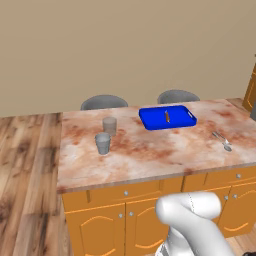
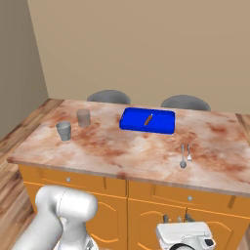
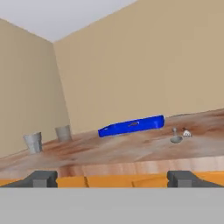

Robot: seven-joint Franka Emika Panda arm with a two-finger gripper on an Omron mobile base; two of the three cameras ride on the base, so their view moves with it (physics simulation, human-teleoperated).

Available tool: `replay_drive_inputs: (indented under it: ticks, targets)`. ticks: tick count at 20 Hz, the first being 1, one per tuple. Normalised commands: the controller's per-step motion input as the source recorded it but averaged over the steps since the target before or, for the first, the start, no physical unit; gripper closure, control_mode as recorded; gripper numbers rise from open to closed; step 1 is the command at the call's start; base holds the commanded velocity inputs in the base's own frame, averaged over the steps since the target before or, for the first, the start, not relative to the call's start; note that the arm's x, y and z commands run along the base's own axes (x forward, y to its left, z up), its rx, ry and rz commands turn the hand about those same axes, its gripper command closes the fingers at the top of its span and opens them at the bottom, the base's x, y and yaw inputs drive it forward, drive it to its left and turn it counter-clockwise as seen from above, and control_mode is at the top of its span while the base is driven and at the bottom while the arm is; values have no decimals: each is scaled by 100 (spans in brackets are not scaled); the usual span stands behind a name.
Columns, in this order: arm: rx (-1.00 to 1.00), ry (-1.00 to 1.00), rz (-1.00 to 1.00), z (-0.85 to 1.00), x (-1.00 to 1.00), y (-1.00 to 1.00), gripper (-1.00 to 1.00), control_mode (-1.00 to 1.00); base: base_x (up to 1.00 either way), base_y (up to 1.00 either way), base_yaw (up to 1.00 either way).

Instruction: Take the tongs from the drawer on the right and place them on the dining counter next to the tray containing the kebab skewer.

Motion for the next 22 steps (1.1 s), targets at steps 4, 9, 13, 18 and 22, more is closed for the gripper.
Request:
replay_drive_inputs:
  ticks: [4, 9, 13, 18, 22]
  targets:
    - [-24, -27, 1, -28, 0, 0, -100, -100, 0, 0, 0]
    - [-20, -1, -1, -8, 1, 11, -100, -100, 0, 0, 0]
    - [-20, 3, -8, -8, 34, 15, -100, -100, 0, 0, 0]
    - [-13, 6, -29, -13, 43, 3, -100, -100, 0, 0, 0]
    - [-5, 6, -50, -31, 27, 0, -100, -100, 0, 0, 0]
